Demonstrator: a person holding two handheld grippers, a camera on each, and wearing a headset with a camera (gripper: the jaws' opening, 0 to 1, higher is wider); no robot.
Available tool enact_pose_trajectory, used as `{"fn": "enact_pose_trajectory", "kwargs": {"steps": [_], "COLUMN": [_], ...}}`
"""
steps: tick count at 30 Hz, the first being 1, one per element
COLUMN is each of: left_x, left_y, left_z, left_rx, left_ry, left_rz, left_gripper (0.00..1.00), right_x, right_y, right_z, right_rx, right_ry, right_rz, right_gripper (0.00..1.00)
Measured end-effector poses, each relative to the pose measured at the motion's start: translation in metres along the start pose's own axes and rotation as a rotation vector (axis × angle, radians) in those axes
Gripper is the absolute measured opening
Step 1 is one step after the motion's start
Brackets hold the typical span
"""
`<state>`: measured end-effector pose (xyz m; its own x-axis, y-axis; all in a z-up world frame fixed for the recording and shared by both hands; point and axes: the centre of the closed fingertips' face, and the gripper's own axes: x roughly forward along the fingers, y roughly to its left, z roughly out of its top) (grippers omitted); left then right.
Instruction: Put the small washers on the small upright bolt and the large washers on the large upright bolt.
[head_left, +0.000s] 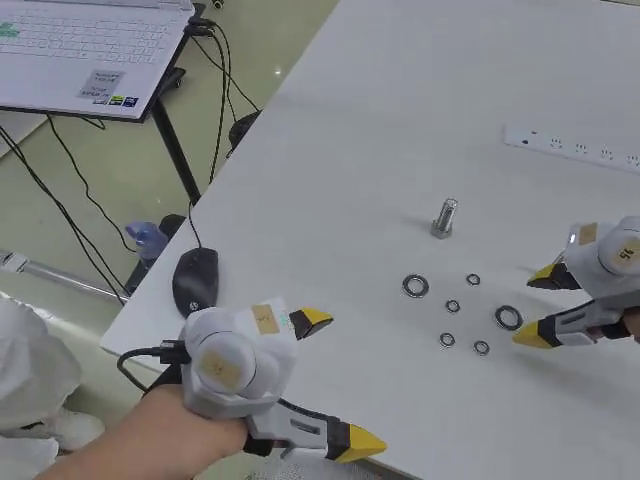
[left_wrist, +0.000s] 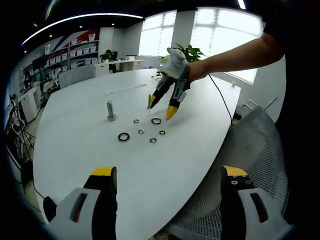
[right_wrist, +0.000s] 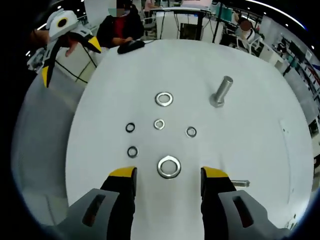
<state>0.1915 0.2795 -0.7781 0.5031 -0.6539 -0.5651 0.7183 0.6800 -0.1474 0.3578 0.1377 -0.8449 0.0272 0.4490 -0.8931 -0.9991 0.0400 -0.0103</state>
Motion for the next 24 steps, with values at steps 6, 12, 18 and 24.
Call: {"fn": "enact_pose_trajectory", "kwargs": {"steps": [6,12,18,24], "left_x": [0.002,0.003,0.003,0.005], "left_y": [0.0,0.006,0.015,0.019], "left_z": [0.0,-0.003,-0.007,-0.01], "left_rx": [-0.002,0.011,0.018,0.03], "left_ry": [0.002,0.02,0.043,0.059], "left_rz": [-0.002,0.032,0.06,0.065], "left_gripper": [0.85,0.82,0.8,0.79], "right_x": [0.008,0.016,0.017,0.018], "right_y": [0.003,0.004,0.004,0.002], "right_z": [-0.003,-0.014,-0.017,-0.016], "right_rx": [-0.035,-0.079,-0.082,-0.097], "right_ry": [0.032,0.084,0.096,0.107], "right_rz": [0.014,0.02,0.03,0.035], "right_gripper": [0.5,0.47,0.47,0.46]}}
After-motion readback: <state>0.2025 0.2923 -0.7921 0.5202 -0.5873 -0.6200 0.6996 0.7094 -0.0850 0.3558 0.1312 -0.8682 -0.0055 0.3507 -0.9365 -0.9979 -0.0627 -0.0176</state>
